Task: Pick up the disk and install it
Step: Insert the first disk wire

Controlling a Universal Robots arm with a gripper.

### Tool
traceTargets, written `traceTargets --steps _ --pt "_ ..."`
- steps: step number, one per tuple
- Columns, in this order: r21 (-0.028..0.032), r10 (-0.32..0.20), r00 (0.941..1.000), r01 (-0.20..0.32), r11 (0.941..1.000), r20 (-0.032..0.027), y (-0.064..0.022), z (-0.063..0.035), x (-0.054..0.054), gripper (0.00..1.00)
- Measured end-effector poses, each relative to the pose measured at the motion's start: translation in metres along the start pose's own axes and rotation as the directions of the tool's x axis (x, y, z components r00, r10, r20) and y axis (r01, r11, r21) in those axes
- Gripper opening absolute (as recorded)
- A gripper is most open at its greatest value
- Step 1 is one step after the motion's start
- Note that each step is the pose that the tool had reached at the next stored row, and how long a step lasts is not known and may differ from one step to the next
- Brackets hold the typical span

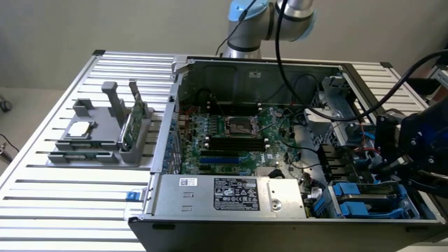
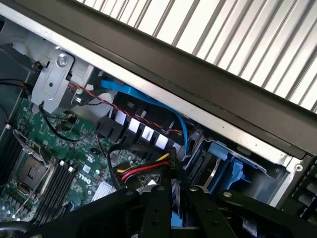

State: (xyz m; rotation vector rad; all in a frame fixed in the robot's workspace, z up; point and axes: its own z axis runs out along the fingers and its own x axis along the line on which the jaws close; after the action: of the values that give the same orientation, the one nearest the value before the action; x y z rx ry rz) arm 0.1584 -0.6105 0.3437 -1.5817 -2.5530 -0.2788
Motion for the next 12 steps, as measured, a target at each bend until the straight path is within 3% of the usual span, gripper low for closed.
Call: traceTargets --steps 5,12 --pt "-0.0049 0.043 0.9990 -0.043 0.9990 0.0125 0.0000 -0.0001 0.0000 0.16" --pt "-0.0067 0.083 0.9962 -0.083 0.9965 0.0259 0.0000 -0.0006 0.0001 0.16"
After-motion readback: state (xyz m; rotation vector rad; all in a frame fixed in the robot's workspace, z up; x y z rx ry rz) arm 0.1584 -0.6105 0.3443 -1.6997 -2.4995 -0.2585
